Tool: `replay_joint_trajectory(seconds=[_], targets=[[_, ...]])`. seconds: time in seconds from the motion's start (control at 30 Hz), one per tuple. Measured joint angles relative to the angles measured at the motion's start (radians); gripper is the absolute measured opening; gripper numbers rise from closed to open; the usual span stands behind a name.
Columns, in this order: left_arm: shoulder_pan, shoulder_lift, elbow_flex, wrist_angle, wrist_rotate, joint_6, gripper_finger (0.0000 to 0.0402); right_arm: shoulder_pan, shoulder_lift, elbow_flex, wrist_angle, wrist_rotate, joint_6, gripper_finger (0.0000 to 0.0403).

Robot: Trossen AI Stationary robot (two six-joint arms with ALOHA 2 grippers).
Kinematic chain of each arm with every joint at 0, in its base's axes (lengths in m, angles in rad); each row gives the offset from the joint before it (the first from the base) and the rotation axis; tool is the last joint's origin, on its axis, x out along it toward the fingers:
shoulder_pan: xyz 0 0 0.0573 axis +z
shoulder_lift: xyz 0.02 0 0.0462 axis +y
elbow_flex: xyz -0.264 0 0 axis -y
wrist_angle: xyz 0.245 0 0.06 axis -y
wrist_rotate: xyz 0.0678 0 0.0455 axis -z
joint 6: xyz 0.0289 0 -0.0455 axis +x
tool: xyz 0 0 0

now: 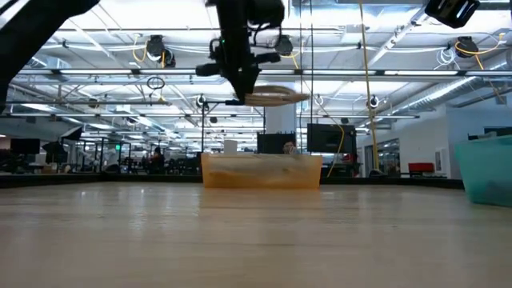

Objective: Pick & Place USB Port
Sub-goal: Put the large brown charger cable into the orange bin

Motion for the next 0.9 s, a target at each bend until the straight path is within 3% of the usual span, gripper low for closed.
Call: replay_joint_trajectory(seconds=[0.23, 0.47, 0.67, 0.9], targets=[[0.142, 0.015, -0.033, 0.004, 0.197, 0.092, 0.0031, 0.0, 0.0, 0.0, 0.0, 0.003, 0.003, 0.0135], [0.158, 0.015, -0.2, 0.057, 0.368, 0.107, 0.0031, 0.0, 0.0, 0.0, 0.0, 0.034, -0.002, 0.0135], [0.121, 0.01, -0.363, 0.194, 0.391, 0.039, 0.0031, 0.0, 0.0, 0.0, 0.0, 0.032, -0.001, 0.0135], [0.131, 0.009, -0.383, 0.25, 0.324, 0.059, 0.0031, 0.0, 0.008, 0.0, 0.0, 0.046, 0.009, 0.0135]])
